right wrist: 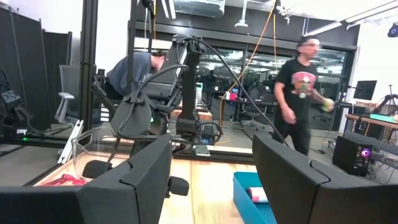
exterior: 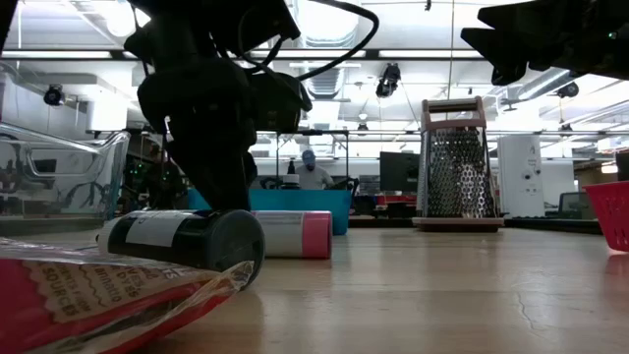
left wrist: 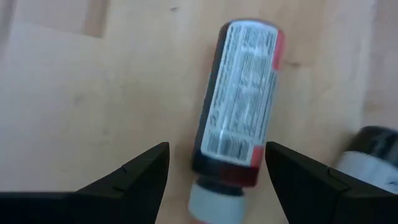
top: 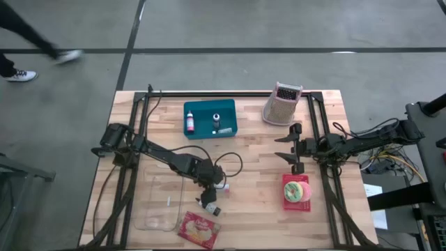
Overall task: Pick & Place Food Item
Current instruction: Put the pink food coloring bottle into the blue bin
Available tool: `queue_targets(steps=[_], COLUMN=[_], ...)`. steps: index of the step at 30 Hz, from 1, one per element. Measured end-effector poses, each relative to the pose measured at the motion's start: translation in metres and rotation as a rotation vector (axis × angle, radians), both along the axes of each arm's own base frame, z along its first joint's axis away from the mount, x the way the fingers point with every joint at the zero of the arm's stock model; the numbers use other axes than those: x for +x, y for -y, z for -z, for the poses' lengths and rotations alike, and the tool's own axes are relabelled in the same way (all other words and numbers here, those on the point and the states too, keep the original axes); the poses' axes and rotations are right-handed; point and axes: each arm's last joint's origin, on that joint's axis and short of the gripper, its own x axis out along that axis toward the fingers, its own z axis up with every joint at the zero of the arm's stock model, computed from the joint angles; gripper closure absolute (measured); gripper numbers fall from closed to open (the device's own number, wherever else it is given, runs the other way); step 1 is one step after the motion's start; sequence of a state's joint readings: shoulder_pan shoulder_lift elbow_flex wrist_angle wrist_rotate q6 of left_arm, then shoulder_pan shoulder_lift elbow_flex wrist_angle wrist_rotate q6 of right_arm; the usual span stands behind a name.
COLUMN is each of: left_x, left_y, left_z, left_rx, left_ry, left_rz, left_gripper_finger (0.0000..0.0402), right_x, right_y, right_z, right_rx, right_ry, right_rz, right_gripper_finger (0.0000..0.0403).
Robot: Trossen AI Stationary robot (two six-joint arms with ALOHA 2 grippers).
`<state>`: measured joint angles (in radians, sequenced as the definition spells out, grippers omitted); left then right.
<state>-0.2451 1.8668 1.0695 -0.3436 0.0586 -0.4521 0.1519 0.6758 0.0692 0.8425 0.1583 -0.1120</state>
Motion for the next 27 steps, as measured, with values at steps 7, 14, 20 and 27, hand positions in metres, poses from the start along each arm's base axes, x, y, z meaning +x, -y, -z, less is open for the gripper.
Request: queue_targets(steps=[7,14,20,27], left_x=[-0.0037,-0.0065,-0.0079,-0.0079], left_y=[-0.0048,-0.0061,-0.0057,-0.0056], left_z=[0.0002,0.0010,0.0015,0.0014], left_rx=[0.107,0.177,0.240,0.246], left_ry=[-0.036,-0.047,-0.041,-0.037], left_rz=[0.024,0.163,0.331,0.353], left_gripper_finger=[0.0131,0.0131,0.0131,0.0131], right_x=[0.0000,0.0001,0.0003,0.0006], right_y=[0.0000,0.0000,0.0000,-0.0001], right_z=[0.0001,0.0001,0.0010,0.0026], right_rx=[0.000,-0.001,-0.002,-0.003], right_ry=[-0.001,-0.001,-0.010,-0.028], right_rz=[0.000,0.001,0.000,0.000], right_gripper_finger=[0.0184,0.0184,0.0184,0.0184])
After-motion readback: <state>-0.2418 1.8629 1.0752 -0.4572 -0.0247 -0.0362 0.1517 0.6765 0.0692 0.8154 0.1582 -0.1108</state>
